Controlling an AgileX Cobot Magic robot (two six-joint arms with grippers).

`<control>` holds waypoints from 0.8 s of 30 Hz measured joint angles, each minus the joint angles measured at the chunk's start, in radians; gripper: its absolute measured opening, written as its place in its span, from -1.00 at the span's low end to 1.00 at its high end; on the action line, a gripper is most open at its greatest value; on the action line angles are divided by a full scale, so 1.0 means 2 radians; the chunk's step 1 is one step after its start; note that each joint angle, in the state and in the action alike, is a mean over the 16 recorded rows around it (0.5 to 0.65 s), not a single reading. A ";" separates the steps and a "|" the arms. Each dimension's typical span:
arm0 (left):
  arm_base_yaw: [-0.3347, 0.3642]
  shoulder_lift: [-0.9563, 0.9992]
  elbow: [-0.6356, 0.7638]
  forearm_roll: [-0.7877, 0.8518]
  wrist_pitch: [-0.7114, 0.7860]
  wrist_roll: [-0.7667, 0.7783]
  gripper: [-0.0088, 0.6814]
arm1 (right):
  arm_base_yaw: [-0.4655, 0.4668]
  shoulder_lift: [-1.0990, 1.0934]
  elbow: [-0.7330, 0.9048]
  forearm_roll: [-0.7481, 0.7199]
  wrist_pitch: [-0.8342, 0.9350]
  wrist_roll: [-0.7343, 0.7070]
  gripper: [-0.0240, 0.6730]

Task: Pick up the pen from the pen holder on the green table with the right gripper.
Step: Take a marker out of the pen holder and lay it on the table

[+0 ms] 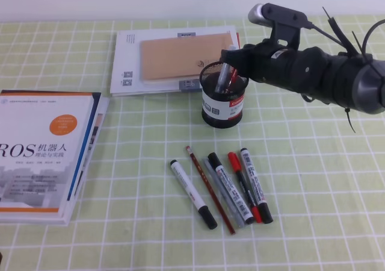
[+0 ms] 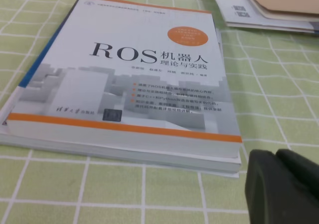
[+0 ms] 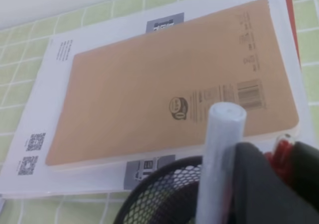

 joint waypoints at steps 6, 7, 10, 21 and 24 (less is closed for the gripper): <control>0.000 0.000 0.000 0.000 0.000 0.000 -1.00 | 0.002 -0.013 0.000 -0.010 0.006 0.000 -0.74; 0.000 0.000 0.000 0.000 0.000 0.000 -1.00 | 0.002 -0.018 0.000 -0.013 0.008 0.000 -0.74; 0.000 0.000 0.000 0.000 0.000 0.000 -1.00 | 0.002 -0.033 0.000 -0.024 0.015 0.000 -0.74; 0.000 0.000 0.000 0.000 0.000 0.000 -1.00 | 0.002 -0.124 0.000 -0.097 0.087 -0.001 -0.75; 0.000 0.000 0.000 0.000 0.000 0.000 -1.00 | 0.002 -0.152 0.000 -0.119 0.124 -0.001 -0.75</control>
